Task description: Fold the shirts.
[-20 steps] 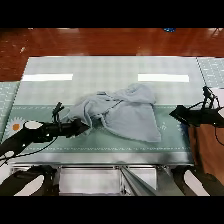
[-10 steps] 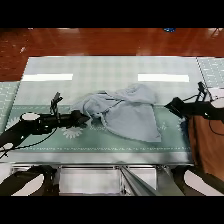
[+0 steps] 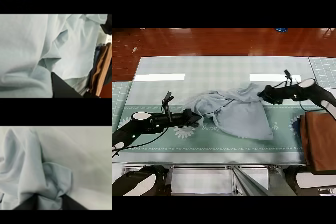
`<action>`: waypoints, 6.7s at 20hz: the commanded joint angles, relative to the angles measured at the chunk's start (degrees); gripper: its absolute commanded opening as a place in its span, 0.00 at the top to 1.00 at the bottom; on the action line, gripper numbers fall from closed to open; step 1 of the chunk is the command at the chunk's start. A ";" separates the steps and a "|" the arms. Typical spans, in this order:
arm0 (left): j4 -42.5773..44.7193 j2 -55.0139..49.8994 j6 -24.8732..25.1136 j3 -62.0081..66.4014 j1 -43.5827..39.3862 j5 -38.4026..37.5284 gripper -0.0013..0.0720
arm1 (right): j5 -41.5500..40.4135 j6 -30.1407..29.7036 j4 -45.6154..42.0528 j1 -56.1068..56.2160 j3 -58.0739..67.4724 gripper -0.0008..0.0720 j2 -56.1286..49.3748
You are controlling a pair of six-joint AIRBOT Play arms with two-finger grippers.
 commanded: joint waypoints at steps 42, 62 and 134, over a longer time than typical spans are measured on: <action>66.42 16.00 -33.59 33.59 1.33 -2.80 0.96 | 8.90 11.98 -25.94 -0.09 -1.46 0.95 43.21; 55.95 -26.45 -35.65 64.04 20.11 -34.67 0.29 | 20.57 6.54 -31.12 -8.33 30.14 0.43 0.52; 66.38 32.59 -25.38 83.34 12.48 -22.75 0.96 | 40.52 15.45 -41.31 -0.63 53.40 0.95 54.27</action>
